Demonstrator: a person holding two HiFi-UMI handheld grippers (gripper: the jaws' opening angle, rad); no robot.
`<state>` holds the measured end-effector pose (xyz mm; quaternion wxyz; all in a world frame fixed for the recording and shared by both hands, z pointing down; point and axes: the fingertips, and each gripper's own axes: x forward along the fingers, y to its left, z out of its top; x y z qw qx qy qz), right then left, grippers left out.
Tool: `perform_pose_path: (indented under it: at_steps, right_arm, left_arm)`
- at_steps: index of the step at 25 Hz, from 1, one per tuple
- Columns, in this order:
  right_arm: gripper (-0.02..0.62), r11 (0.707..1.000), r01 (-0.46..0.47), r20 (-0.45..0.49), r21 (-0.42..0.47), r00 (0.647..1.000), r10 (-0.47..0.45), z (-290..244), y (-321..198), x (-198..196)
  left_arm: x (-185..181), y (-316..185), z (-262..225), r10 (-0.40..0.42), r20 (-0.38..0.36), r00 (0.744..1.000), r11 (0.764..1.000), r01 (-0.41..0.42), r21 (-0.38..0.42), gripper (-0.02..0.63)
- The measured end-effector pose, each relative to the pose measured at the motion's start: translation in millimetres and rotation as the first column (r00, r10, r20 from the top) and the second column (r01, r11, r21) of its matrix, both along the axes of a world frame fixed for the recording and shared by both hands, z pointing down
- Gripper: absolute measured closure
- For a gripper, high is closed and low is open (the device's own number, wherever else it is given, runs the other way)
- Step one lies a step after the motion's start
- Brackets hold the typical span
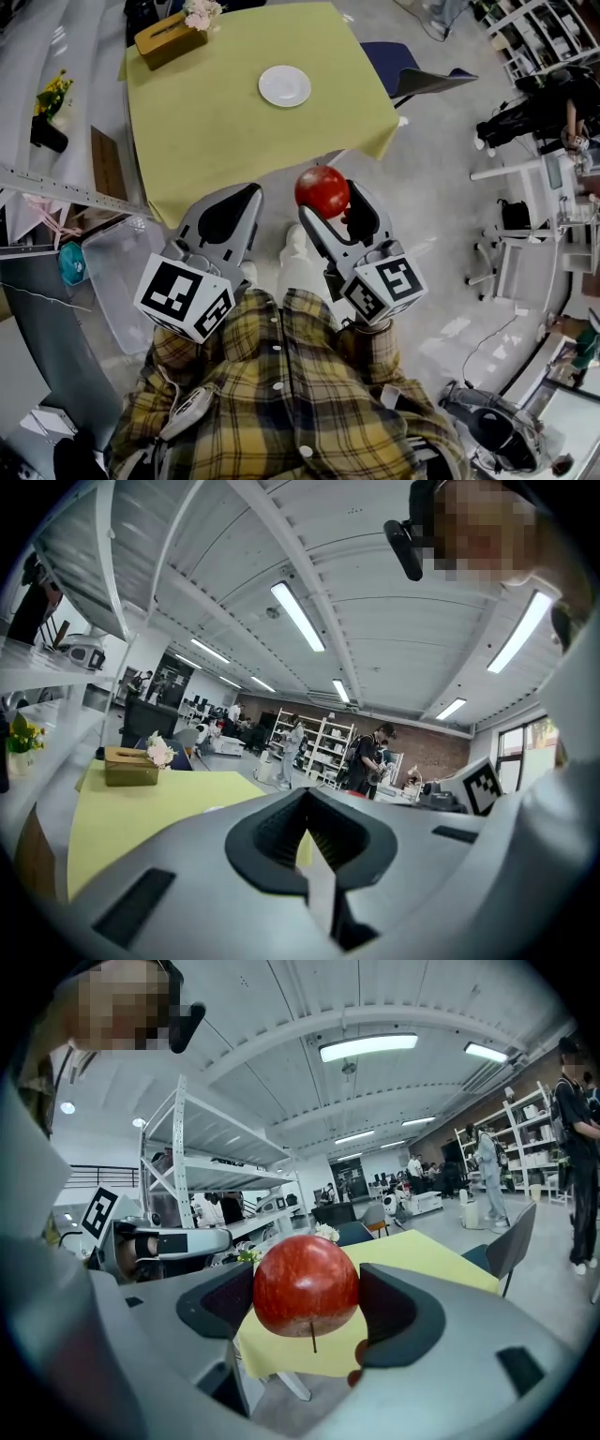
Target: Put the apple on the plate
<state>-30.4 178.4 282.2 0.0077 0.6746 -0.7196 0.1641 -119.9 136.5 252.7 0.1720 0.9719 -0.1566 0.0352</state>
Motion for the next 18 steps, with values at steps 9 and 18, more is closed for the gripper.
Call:
perform_pose_path:
  at_steps: [9,18]
  right_arm:
    - [0.255,0.992,0.123,-0.022,0.021,0.992,-0.122,-13,-53,72]
    - [0.255,0.967,0.253,-0.037,0.035,0.967,-0.252,-23,-75,133]
  left_arm:
    - [67,-45,-19,-0.111,-0.016,0.994,0.993,0.111,0.031,0.600]
    - [121,-59,-27,-0.252,-0.033,0.967,0.967,0.253,0.039,0.600]
